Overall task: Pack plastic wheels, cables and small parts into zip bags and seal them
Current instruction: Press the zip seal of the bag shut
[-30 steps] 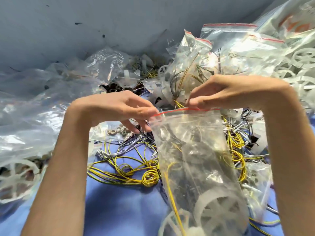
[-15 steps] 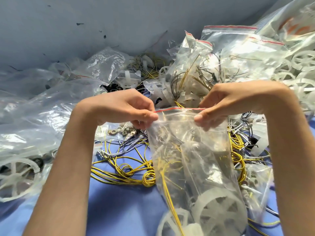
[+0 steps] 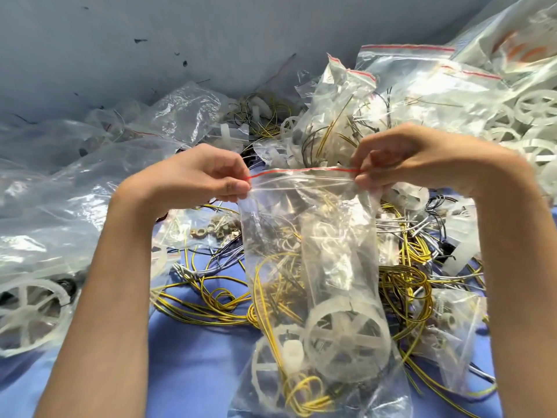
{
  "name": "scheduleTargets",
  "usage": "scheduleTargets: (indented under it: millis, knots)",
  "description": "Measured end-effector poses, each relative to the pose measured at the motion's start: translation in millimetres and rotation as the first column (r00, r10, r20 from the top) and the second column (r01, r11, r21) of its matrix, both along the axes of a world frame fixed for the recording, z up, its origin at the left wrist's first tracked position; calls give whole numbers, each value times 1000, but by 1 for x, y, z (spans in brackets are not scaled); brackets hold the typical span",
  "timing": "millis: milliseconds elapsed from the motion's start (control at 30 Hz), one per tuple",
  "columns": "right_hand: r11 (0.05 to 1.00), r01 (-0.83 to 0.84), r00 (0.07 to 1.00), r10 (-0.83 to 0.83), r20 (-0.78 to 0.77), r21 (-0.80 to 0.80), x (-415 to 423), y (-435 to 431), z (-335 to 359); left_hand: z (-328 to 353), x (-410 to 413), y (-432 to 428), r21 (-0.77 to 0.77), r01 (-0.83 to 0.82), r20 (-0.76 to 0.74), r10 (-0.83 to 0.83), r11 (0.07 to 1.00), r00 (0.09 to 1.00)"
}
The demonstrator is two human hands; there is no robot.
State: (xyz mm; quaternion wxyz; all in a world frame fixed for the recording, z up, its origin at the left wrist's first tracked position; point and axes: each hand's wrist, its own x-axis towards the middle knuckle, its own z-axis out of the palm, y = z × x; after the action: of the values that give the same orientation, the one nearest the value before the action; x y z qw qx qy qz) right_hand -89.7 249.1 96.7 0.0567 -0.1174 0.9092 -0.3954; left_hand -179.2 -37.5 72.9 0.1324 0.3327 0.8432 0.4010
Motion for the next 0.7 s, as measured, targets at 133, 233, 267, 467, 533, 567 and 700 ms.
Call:
scheduleTargets:
  millis: [133, 233, 267, 467, 533, 567, 700]
  knots:
    - [998, 46, 993, -42, 108, -35, -1, 1, -2, -4, -3, -2, 10, -15, 55, 14, 1000, 998]
    - [996, 82, 982, -76, 173, -33, 0, 4, -5, -6, -3, -3, -55, -16, 29, 17, 998, 999]
    - [997, 81, 981, -77, 177, -16, 0, 5, -6, -5, -3, -4, -64, -16, 32, 18, 998, 999]
    - [998, 56, 986, -49, 159, -37, 4, 9, -1, -3, 0, -5, -72, 33, 80, -28, 997, 996]
    - [998, 54, 988, -47, 147, -40, 5, 11, 0, -3, 0, -6, -69, 31, 70, -26, 997, 997]
    - [998, 53, 989, -47, 142, -38, 5, 12, -1, -3, 0, -5, -71, 30, 66, -25, 997, 997]
    - [999, 47, 993, -44, 106, -24, 4, 10, -2, -3, 1, -5, -84, 26, 55, -21, 996, 998]
